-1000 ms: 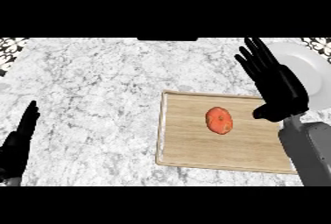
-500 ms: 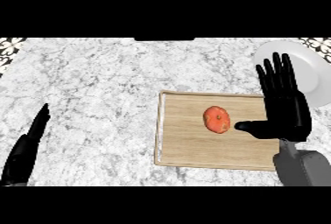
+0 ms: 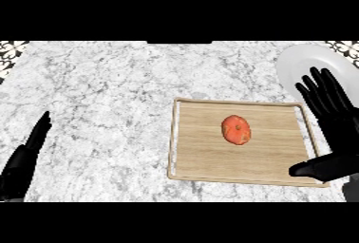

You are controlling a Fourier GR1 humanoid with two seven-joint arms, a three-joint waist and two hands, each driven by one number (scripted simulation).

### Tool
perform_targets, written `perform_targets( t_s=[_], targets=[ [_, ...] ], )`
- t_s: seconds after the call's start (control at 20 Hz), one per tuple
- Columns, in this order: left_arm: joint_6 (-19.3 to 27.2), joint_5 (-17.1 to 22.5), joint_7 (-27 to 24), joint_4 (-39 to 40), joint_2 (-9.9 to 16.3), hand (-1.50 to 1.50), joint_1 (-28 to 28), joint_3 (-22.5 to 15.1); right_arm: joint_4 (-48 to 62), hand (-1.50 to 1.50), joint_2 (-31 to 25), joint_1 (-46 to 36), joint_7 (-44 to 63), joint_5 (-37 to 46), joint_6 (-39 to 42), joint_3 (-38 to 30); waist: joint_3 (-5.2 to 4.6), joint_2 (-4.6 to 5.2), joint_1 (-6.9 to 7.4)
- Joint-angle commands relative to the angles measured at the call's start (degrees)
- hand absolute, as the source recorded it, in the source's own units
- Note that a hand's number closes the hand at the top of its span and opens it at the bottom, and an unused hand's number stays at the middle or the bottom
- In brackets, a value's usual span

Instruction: Pick the squash from the tray and place it in the plate

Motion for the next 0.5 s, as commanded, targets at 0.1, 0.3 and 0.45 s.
perform_targets(
  t_s=[0.1,0.3,0.45],
  targets=[
    [-0.52,-0.66,-0.73,-1.17,-0.43,0.0,1.42,-0.18,0.32,-1.5,-11.95,-4.0,9.4,4.66,6.39,0.59,-0.04,0.02,0.7],
    [-1.31,-1.01,-1.16,0.16,-1.05,0.0,0.03,0.88,0.74,-1.5,-12.49,-7.41,16.02,5.72,8.54,3.35,-0.02,0.02,0.42],
    [-0.98,-2.25,0.03,0.44,-2.3,0.0,-0.86,-0.11,6.33,-1.5,-12.18,-16.3,21.29,7.75,9.96,5.91,-0.03,0.18,1.11]
  ],
)
